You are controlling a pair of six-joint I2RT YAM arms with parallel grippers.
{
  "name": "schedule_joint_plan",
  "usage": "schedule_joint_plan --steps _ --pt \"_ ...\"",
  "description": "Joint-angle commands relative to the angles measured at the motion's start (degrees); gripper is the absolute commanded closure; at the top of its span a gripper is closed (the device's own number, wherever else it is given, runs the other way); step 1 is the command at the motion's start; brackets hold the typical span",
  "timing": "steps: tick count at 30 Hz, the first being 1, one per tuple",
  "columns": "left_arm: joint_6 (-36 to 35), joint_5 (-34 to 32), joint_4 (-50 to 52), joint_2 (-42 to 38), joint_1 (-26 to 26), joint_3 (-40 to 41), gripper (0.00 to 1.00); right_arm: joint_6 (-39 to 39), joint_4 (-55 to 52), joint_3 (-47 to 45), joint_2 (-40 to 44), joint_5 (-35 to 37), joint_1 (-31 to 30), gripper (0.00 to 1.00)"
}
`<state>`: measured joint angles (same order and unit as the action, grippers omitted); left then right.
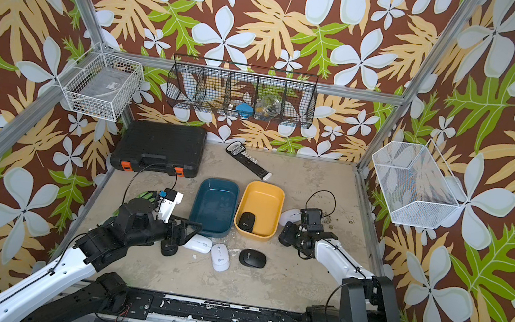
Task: Place the mice by color into the storage box
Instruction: Pick up the mouse from the center of the board.
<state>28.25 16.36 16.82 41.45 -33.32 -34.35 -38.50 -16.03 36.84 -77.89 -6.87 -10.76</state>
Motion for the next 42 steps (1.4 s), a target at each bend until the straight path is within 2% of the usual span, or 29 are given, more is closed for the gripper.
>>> schedule_joint_plan --steps 1,13,26,35,36,40,42 --pt "-0.8 0.43 -1.52 -0.18 -0.08 0.24 0.18 0.3 -1.49 1.88 -1.73 2.88 -1.46 0.15" --pt "-0.93 1.65 -2.17 -0.67 -0.08 0.88 0.17 1.89 -4.36 6.07 -9.12 8.36 -3.3 0.18" --pt "-1.13 1.88 -2.29 -1.15 -0.09 1.12 0.17 4.73 -6.76 5.47 -7.33 13.46 -3.3 0.33" --pt "-1.09 1.75 -2.1 -1.4 -0.08 1.2 0.17 7.52 -7.79 9.38 -10.66 15.19 -3.11 0.42" --pt "-1.08 1.7 -2.21 -1.44 -0.09 1.3 0.17 7.78 -7.74 9.35 -10.62 15.46 -3.03 0.43" --pt "-1.39 1.83 -2.28 -0.43 -0.12 0.74 0.15 8.54 -8.35 8.89 -8.9 15.38 -2.59 0.64" --pt "-1.95 1.32 -1.95 0.33 -0.08 -0.22 0.14 8.62 -8.91 8.61 -5.91 15.39 -2.53 0.64"
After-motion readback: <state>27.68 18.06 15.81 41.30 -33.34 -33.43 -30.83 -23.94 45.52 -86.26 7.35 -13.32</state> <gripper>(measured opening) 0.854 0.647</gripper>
